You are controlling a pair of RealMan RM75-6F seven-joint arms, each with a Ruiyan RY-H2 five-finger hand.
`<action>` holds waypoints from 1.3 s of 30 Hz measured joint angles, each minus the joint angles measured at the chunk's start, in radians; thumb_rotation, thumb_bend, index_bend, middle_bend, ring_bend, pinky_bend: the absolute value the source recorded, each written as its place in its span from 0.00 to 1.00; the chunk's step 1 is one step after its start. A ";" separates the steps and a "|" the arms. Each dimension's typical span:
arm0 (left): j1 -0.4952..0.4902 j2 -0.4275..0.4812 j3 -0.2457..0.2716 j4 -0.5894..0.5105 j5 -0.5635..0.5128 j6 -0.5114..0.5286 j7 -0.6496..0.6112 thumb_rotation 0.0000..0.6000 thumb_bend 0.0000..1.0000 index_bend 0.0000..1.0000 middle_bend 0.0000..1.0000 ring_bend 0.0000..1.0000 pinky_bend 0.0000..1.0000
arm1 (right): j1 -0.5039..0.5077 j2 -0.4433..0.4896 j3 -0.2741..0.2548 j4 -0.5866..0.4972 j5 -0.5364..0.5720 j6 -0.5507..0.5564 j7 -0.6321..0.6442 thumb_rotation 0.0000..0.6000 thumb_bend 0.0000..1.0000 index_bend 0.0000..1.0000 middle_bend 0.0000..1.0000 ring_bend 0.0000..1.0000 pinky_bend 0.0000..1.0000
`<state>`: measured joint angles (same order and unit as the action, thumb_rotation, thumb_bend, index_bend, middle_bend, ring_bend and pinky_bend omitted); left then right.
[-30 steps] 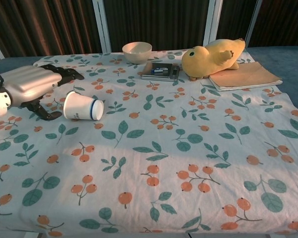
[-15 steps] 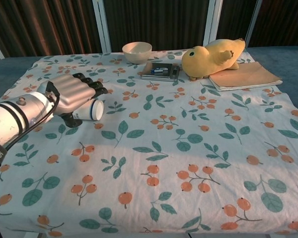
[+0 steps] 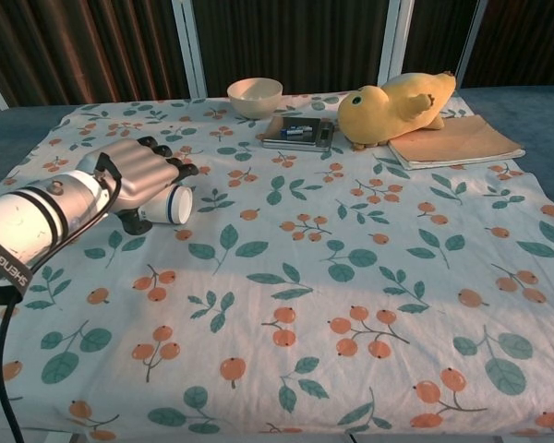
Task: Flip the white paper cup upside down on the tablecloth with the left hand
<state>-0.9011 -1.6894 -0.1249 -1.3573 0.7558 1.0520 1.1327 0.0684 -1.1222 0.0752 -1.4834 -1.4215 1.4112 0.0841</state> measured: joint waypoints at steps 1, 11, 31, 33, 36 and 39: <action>-0.001 -0.004 0.004 0.008 0.014 0.005 -0.004 1.00 0.37 0.23 0.28 0.02 0.00 | 0.000 0.000 0.000 0.001 0.001 -0.001 0.001 0.89 0.00 0.00 0.00 0.00 0.00; 0.011 -0.011 0.026 0.037 0.109 0.039 -0.076 1.00 0.40 0.34 0.42 0.12 0.00 | 0.000 0.005 0.000 0.003 0.005 -0.009 0.012 0.89 0.00 0.00 0.00 0.00 0.00; 0.179 0.015 -0.095 0.040 0.320 0.066 -1.203 1.00 0.39 0.33 0.40 0.10 0.03 | 0.011 0.015 -0.009 -0.021 0.000 -0.036 0.002 0.89 0.00 0.00 0.00 0.00 0.00; 0.199 0.003 -0.111 0.069 0.332 0.060 -1.323 1.00 0.39 0.32 0.39 0.10 0.03 | 0.011 0.015 -0.009 -0.018 0.003 -0.038 0.005 0.89 0.00 0.00 0.00 0.00 0.00; 0.231 -0.027 -0.138 0.133 0.343 0.046 -1.483 1.00 0.39 0.31 0.38 0.10 0.04 | 0.012 0.014 -0.009 -0.015 0.005 -0.043 0.009 0.89 0.00 0.00 0.00 0.00 0.00; 0.256 -0.058 -0.165 0.193 0.345 0.019 -1.599 1.00 0.38 0.30 0.36 0.10 0.04 | 0.014 0.013 -0.010 -0.013 0.005 -0.046 0.012 0.89 0.00 0.00 0.00 0.00 0.00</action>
<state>-0.6455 -1.7478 -0.2897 -1.1645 1.1004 1.0715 -0.4668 0.0825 -1.1089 0.0649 -1.4960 -1.4167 1.3647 0.0959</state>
